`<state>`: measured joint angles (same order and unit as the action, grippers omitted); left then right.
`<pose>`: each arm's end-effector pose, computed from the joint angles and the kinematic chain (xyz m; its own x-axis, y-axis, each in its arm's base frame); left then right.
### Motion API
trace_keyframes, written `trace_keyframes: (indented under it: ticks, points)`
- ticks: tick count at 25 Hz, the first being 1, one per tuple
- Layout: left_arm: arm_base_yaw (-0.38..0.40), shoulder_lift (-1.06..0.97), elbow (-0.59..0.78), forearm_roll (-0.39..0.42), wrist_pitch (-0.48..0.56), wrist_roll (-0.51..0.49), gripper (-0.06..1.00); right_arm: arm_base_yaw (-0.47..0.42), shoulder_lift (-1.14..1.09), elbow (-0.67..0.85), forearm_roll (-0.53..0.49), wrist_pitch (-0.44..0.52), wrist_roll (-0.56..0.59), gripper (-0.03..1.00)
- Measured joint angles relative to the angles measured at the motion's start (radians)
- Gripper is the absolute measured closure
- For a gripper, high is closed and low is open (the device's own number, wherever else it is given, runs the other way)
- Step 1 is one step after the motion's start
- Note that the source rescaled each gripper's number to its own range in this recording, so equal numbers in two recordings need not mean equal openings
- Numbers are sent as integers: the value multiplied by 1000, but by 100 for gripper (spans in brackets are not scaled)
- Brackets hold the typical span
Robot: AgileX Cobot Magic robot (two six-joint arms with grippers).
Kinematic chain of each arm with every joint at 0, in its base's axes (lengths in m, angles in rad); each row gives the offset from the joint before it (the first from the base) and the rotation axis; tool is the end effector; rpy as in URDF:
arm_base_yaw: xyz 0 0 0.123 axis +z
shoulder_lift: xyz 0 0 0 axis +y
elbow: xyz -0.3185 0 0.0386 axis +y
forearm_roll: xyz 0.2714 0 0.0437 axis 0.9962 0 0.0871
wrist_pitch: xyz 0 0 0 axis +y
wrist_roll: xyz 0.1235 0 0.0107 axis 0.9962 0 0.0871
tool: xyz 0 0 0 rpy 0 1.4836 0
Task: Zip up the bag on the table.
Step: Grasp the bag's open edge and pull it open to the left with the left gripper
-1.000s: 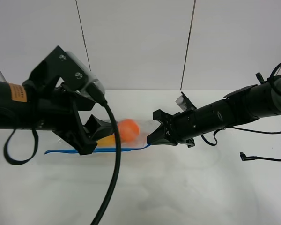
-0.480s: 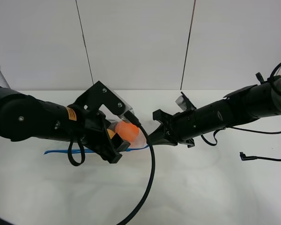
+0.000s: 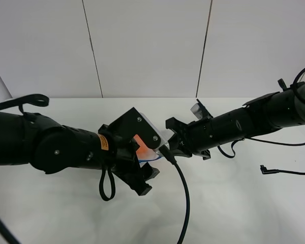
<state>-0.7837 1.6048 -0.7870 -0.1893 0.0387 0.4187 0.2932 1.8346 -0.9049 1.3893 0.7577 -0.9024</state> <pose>0.2515 -0.2519 0.1856 -0.3180 0.6381 -0.7012 0.8030 0.5745 0.1586 0.3262 0.1861 0.1516 -0.9680 0.0223 -0.2500 -0.1761 0.6494 0.7398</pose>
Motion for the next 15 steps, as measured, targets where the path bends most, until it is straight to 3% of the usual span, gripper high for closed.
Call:
trace_keyframes:
  ticks: [10, 13, 15]
  points:
    - [0, 117, 0, 145, -30, 13, -6, 0, 0, 0, 2, 22, 0, 97]
    - [0, 119, 0, 170, -31, 16, 3, 0, 1, 0, 2, 25, 0, 97]
    - [0, 119, 0, 189, -39, 26, 15, 0, 1, 0, 2, 27, 0, 97]
